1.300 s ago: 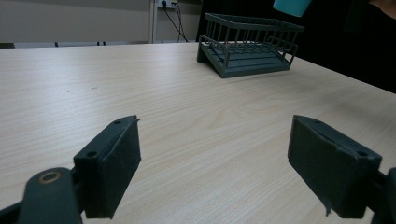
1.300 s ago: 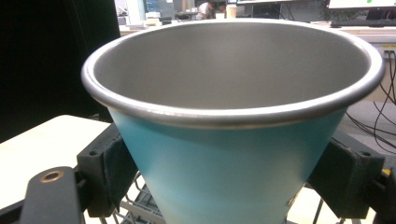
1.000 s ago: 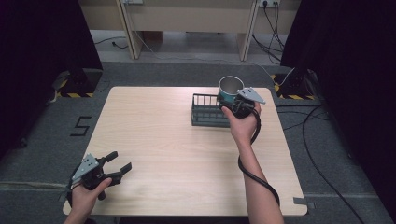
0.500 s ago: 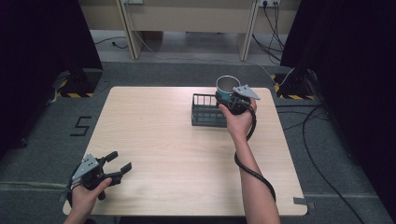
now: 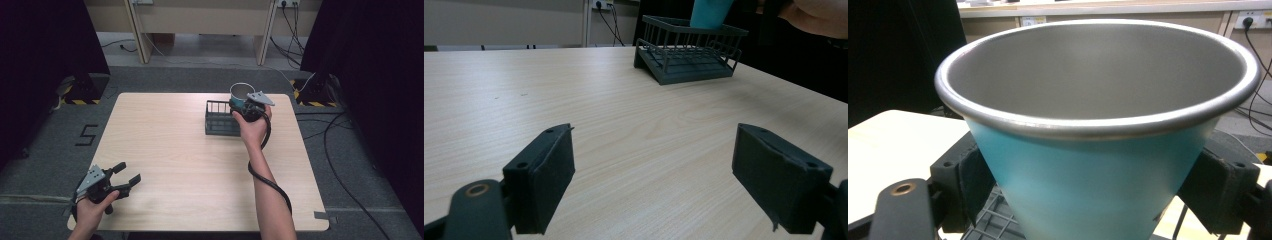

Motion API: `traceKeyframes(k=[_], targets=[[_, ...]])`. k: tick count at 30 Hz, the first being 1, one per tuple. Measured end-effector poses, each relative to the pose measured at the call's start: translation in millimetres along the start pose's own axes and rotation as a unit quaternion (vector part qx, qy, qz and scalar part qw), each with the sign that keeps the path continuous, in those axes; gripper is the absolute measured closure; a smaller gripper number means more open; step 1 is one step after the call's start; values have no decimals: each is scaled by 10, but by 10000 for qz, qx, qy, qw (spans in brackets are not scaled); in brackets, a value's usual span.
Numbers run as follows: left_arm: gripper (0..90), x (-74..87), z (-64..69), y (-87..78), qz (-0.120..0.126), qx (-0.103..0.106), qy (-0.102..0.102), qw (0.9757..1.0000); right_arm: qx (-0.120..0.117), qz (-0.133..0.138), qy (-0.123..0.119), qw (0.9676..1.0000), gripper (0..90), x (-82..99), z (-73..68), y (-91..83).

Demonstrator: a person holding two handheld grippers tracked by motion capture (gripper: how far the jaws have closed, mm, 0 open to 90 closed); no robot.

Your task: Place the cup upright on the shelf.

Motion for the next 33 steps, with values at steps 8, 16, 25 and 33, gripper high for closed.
traceKeyframes(k=[8,16,25,33], targets=[[166,-1,0,-3,14,1,-9,10000,62,-139,11,9999,180,72,9,79],[165,-1,-1,-3,13,4,-4,10000,192,-379,-53,9991,179,168,21,148],[165,-1,-1,-3,12,11,-5,10000,351,-613,-90,9975,176,240,50,186],[165,-1,0,-1,7,16,-7,10000,362,-642,-84,9972,159,255,59,171]])
Point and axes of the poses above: each handheld gripper's, and its own axes: y roughly forward along the jaws, x roughly out of its underside, z roughly to its right, the point moved 1 cm from there along y, roughly forward along the jaws, and after that the axes turned 15 degrees about y, right-handed, at the moved point
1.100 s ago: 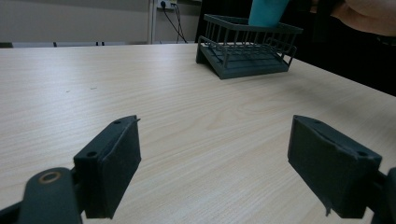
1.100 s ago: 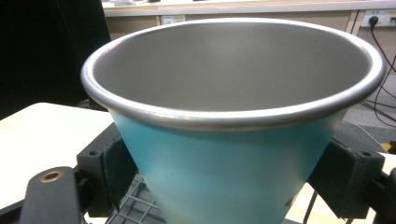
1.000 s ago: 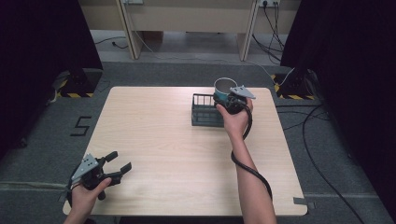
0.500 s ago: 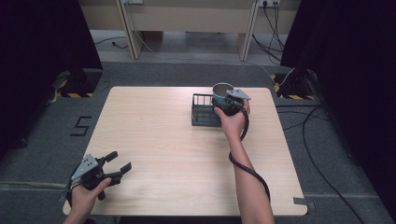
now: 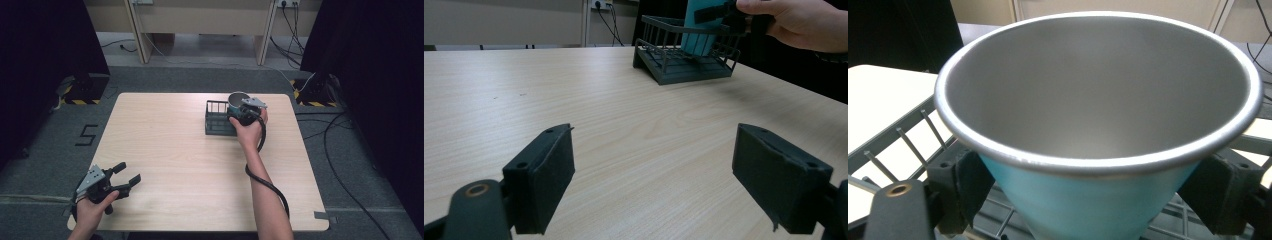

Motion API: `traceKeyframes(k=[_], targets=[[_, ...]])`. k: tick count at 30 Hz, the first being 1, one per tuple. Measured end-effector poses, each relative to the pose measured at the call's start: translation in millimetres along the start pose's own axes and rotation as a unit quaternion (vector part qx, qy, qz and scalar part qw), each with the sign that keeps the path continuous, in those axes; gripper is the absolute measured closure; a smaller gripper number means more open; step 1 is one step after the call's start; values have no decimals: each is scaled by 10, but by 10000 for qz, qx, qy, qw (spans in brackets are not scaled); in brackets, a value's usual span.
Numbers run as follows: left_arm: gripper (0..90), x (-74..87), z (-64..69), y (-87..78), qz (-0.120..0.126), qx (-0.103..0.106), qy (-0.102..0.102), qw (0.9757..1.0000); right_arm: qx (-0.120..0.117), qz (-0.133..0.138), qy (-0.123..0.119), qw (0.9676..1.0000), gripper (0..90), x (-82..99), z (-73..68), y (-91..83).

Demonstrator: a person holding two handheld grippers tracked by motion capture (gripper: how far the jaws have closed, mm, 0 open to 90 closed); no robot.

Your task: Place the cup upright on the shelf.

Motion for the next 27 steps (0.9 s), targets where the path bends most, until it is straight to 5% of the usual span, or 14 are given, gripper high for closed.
traceKeyframes(k=[27], targets=[[165,-5,14,8,-15,3,28,10000,-117,94,-91,9998,149,66,-17,-439]])
Point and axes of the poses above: each handheld gripper's, and its own axes: y roughly forward along the jaws, x roughly out of its underside, z roughly to its right, the point moved 1 cm from there along y, roughly forward along the jaws, and after that the axes turned 15 degrees about y, right-handed, at the moved point
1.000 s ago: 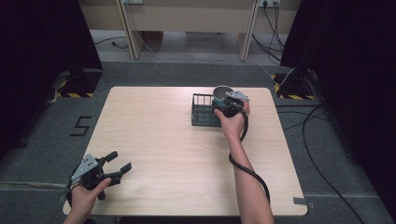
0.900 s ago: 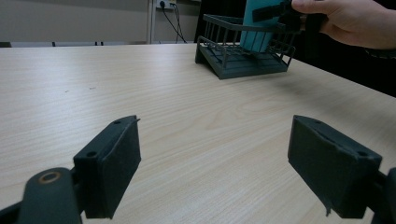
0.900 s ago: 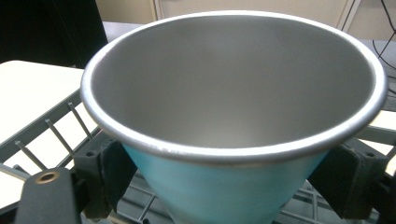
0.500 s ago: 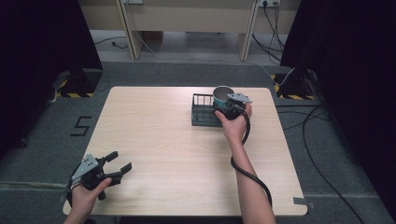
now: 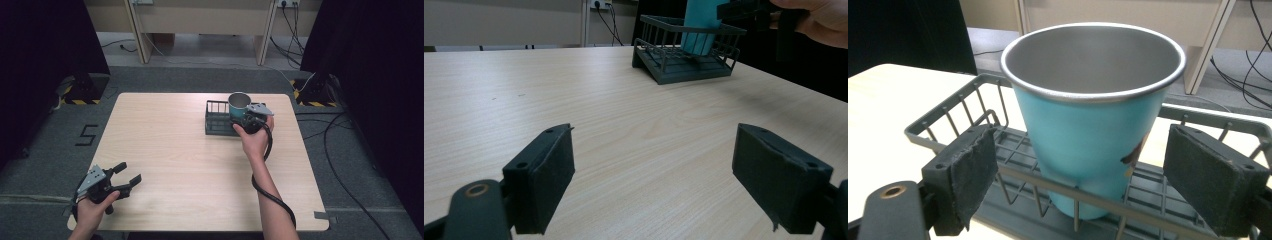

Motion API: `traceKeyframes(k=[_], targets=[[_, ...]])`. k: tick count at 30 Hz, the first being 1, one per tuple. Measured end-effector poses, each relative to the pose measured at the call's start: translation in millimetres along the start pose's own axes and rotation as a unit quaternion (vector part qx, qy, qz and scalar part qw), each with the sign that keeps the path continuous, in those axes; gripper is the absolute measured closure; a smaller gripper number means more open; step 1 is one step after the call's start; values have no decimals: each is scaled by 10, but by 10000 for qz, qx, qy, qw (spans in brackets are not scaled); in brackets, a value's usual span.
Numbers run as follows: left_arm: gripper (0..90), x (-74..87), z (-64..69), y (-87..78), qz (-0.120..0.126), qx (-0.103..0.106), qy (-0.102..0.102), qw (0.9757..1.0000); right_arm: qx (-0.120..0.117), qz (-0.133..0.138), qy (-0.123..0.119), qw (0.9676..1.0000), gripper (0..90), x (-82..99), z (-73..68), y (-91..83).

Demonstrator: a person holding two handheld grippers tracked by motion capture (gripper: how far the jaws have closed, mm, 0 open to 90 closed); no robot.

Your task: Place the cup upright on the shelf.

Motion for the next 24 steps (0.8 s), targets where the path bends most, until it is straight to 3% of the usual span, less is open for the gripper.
traceKeyframes(k=[24], targets=[[165,1,8,4,-20,-11,42,10000,-130,0,95,9999,164,147,92,-473]])
Point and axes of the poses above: each handheld gripper's, and its own axes: y roughly forward along the jaws, x roughly out of its underside, z roughly to its right, the point moved 1 cm from there along y, roughly forward along the jaws, and after that the axes turned 15 degrees about y, right-handed, at the moved point
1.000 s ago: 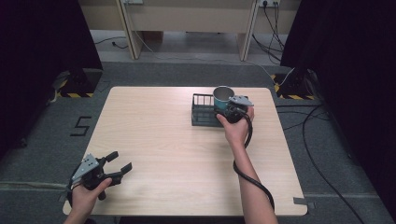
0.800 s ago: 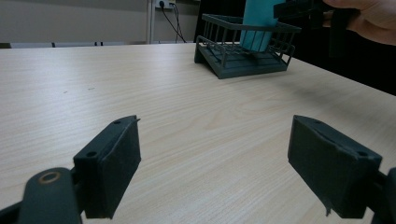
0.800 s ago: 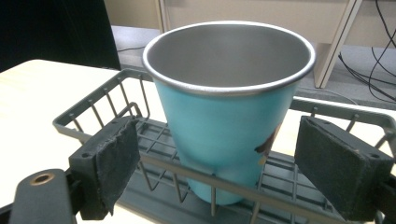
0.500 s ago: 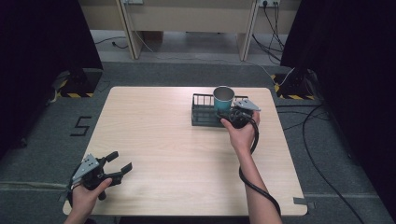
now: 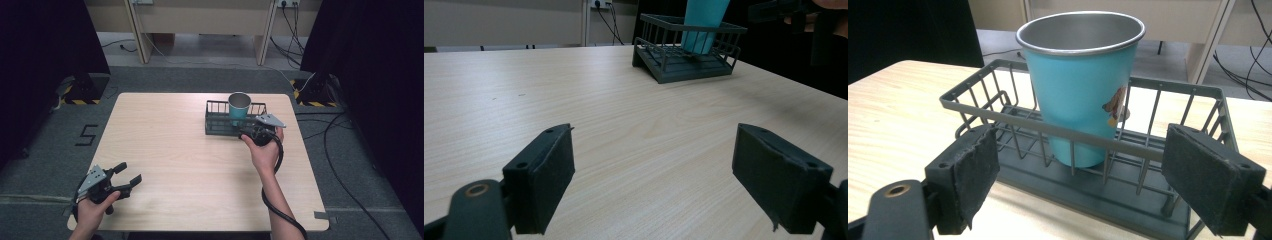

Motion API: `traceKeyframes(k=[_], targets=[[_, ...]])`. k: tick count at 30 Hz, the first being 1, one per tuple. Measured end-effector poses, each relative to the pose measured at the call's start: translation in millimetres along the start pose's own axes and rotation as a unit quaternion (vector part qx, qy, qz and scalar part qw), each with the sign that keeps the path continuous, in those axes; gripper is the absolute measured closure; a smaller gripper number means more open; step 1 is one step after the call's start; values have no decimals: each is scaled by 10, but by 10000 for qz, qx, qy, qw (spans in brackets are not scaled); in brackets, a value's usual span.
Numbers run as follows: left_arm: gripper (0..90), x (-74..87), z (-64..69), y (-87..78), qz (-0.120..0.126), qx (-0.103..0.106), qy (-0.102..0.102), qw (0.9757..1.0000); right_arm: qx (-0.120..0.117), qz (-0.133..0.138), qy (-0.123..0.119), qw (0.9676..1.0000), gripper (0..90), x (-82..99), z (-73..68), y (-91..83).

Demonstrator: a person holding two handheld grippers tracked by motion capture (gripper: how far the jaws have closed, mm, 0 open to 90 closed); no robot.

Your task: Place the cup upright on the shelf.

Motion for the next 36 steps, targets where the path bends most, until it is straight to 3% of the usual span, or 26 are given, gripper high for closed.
traceKeyframes(k=[21,36], targets=[[165,3,2,3,-17,-12,14,10000,-66,34,-179,9998,170,153,64,-351],[165,5,1,6,-27,-16,18,10000,-47,44,-151,9999,167,288,163,-575]])
Point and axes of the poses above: each handheld gripper's, and its own axes: y roughly forward along the jaws, x roughly out of its underside, z roughly to its right, the point moved 1 cm from there along y, roughly forward along the jaws, and after that the axes turned 15 degrees about y, right-handed, at the moved point
